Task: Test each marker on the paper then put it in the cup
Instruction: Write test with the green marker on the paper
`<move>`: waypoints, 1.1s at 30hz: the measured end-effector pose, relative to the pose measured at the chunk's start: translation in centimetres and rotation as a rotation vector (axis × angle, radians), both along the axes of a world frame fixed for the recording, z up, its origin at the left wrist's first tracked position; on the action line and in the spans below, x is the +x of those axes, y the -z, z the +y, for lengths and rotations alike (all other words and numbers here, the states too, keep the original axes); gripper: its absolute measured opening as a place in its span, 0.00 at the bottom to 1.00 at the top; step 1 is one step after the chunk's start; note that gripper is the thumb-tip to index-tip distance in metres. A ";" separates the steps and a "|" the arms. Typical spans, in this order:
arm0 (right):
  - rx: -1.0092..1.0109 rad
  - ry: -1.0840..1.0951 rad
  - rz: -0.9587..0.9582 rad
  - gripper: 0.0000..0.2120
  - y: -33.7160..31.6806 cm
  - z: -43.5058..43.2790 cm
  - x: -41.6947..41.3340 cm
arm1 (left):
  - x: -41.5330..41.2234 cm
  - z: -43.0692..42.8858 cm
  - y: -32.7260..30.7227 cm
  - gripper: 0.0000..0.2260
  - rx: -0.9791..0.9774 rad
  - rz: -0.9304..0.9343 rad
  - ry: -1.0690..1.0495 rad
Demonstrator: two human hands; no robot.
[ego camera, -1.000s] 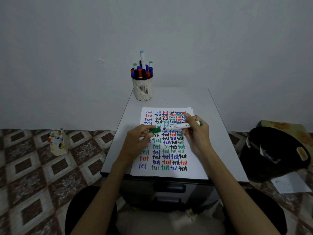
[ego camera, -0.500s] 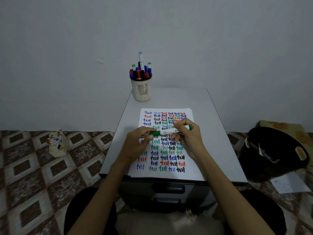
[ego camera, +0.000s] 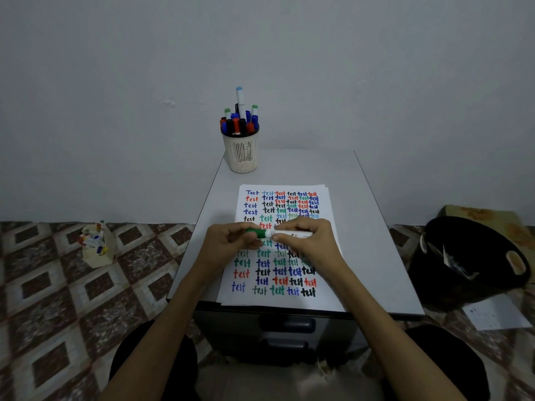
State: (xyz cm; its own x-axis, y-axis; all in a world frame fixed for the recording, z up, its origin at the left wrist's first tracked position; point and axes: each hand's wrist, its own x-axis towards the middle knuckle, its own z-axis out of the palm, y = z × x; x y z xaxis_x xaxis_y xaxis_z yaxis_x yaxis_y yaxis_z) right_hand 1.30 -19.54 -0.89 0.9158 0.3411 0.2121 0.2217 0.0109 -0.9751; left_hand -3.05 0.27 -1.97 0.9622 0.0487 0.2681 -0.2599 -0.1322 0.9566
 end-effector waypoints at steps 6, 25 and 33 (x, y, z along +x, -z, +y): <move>0.011 -0.004 -0.042 0.10 -0.1 0.0 -0.4 | -0.5 -0.2 -0.2 0.13 0.079 -0.100 -0.017; -0.103 0.001 -0.299 0.08 0.8 0.6 0.4 | 0.6 0.1 -0.1 0.10 0.218 -0.258 -0.140; -0.471 0.350 -0.619 0.08 1.8 1.3 0.9 | 1.3 0.3 0.9 0.16 0.356 -0.198 -0.338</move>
